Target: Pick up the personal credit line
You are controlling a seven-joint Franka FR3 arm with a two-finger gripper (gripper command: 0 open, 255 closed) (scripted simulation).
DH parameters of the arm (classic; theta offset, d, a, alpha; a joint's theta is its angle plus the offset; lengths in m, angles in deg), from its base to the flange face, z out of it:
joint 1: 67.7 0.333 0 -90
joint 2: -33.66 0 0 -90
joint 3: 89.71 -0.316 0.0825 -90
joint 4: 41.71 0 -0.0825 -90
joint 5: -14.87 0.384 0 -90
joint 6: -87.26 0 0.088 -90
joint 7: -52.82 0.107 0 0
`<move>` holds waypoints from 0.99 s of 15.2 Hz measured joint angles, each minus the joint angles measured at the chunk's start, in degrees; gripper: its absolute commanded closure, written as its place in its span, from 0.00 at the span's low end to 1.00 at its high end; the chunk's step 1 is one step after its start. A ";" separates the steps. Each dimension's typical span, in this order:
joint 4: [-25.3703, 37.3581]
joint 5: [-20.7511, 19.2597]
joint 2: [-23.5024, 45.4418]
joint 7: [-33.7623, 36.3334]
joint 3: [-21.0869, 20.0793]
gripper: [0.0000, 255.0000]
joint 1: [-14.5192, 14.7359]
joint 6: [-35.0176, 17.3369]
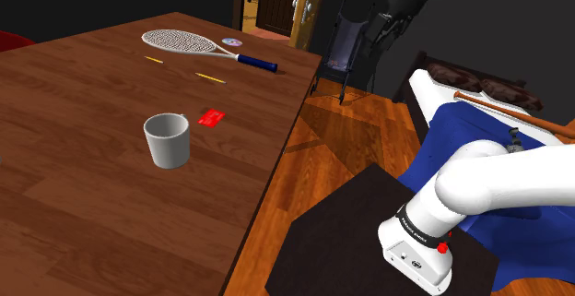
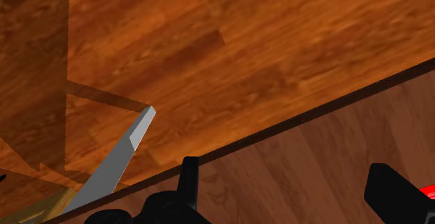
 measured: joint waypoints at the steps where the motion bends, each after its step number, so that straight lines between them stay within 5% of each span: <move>1: 0.00 0.00 0.00 0.00 0.00 0.00 0.00 0.00; 15: 8.36 12.20 22.46 27.85 -12.25 0.00 -1.14 -1.85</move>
